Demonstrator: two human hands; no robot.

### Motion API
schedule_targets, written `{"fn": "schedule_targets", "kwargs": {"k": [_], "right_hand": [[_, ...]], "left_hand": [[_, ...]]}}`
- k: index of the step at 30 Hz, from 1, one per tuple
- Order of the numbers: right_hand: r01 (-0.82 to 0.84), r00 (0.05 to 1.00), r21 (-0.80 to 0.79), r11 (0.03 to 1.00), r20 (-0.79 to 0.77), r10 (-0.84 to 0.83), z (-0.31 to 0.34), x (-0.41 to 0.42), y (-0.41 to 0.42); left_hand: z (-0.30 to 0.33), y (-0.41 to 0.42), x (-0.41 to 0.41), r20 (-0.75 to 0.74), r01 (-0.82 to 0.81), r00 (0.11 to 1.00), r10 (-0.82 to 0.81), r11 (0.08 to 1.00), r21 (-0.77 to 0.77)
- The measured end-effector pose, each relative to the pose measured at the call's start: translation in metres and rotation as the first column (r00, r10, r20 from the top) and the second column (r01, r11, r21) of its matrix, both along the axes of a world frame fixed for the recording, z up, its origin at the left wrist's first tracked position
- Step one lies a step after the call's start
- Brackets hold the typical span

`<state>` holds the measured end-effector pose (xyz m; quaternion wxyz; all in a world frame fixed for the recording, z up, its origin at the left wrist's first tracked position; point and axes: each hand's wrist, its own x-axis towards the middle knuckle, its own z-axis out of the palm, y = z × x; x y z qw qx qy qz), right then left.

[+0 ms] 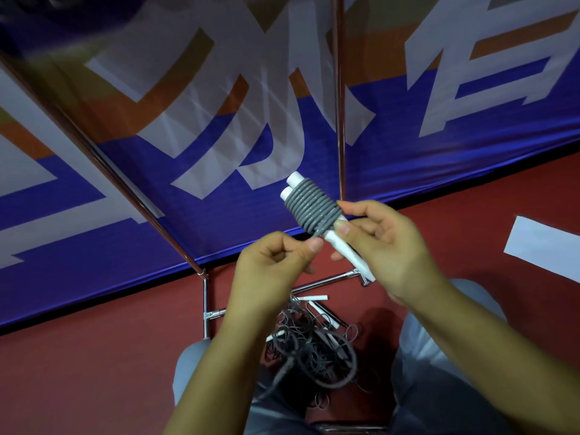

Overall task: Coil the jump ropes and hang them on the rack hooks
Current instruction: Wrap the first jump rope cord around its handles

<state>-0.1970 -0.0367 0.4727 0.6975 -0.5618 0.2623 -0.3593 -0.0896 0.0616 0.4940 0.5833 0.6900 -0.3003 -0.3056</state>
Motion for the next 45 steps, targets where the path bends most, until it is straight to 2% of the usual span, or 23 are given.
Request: {"fn": "schedule_targets", "kwargs": {"k": [3, 7, 11, 14, 17, 19, 27, 32, 36, 39, 42, 45], "right_hand": [[0.01, 1.0, -0.008, 1.0, 0.027, -0.01, 0.001, 0.0, 0.002], [-0.003, 0.998, -0.024, 1.0, 0.058, 0.004, 0.003, 0.001, 0.005], [-0.015, 0.999, -0.016, 1.0, 0.044, 0.016, 0.006, 0.0, 0.004], [-0.027, 0.999, 0.017, 1.0, 0.032, 0.026, 0.009, -0.002, 0.004], [-0.035, 0.999, 0.057, 0.998, 0.017, 0.034, 0.013, -0.003, 0.003], [-0.035, 0.999, 0.086, 0.996, 0.023, 0.033, 0.014, -0.002, 0.003], [-0.107, 0.992, 0.158, 0.982, 0.084, 0.094, 0.021, -0.003, 0.007], [-0.208, 0.972, 0.223, 0.952, 0.156, 0.176, 0.025, -0.001, 0.007], [-0.289, 0.95, 0.282, 0.915, 0.204, 0.237, 0.025, 0.001, 0.009], [-0.295, 0.944, 0.326, 0.898, 0.246, 0.221, 0.023, 0.002, 0.01], [-0.302, 0.937, 0.352, 0.886, 0.281, 0.208, 0.022, 0.004, 0.011], [-0.363, 0.913, 0.381, 0.851, 0.326, 0.244, 0.024, 0.004, 0.008]], "left_hand": [[0.0, 0.0, 0.006, -0.266, 0.181, 0.952, -0.153, 0.98, 0.086], [-0.006, -0.003, 0.017, -0.569, 0.379, 0.762, -0.31, 0.925, 0.003], [-0.01, -0.005, 0.025, -0.637, 0.44, 0.648, -0.417, 0.888, -0.134], [-0.003, -0.003, 0.03, -0.606, 0.378, 0.704, -0.369, 0.918, -0.121], [0.005, 0.003, 0.034, -0.493, 0.323, 0.806, -0.328, 0.941, -0.098], [0.008, 0.008, 0.035, -0.441, 0.3, 0.838, -0.32, 0.947, -0.117], [0.003, 0.006, 0.03, -0.388, 0.245, 0.877, -0.282, 0.959, -0.143], [0.007, 0.003, 0.033, -0.372, 0.219, 0.876, -0.307, 0.94, -0.26], [0.004, 0.008, 0.036, -0.208, 0.113, 0.963, -0.17, 0.959, -0.261], [0.011, 0.016, 0.034, -0.14, 0.087, 0.981, -0.131, 0.955, -0.285], [0.016, 0.02, 0.031, -0.173, 0.102, 0.974, -0.148, 0.963, -0.248], [0.016, 0.018, 0.032, -0.345, 0.219, 0.895, -0.283, 0.952, -0.213]]}}
